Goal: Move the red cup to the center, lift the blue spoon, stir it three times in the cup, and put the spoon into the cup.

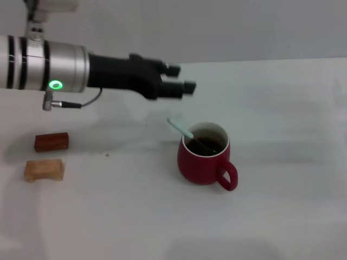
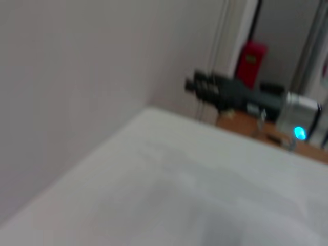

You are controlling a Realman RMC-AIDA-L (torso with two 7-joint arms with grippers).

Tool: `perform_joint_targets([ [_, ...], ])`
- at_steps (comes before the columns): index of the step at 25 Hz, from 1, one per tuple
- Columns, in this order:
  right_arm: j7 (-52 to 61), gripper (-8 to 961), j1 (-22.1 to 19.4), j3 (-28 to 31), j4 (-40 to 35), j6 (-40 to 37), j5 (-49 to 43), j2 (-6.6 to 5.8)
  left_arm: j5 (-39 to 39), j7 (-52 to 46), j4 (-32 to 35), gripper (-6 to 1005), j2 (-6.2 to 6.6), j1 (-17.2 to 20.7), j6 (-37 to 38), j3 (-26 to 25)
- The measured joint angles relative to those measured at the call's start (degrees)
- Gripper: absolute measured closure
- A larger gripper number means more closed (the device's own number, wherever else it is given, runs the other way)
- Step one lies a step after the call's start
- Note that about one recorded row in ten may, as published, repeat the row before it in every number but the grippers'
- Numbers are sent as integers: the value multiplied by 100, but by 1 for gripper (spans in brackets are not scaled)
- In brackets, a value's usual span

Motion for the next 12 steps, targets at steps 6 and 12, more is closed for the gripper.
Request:
perform_joint_targets([
  [6, 0, 447, -17, 33, 0, -3, 19, 5, -2480, 1673, -677, 398, 15, 636, -560, -454],
  [12, 0, 447, -13, 62, -11, -35, 33, 14, -5933, 4911, -2547, 363, -13, 1152, -399, -776],
])
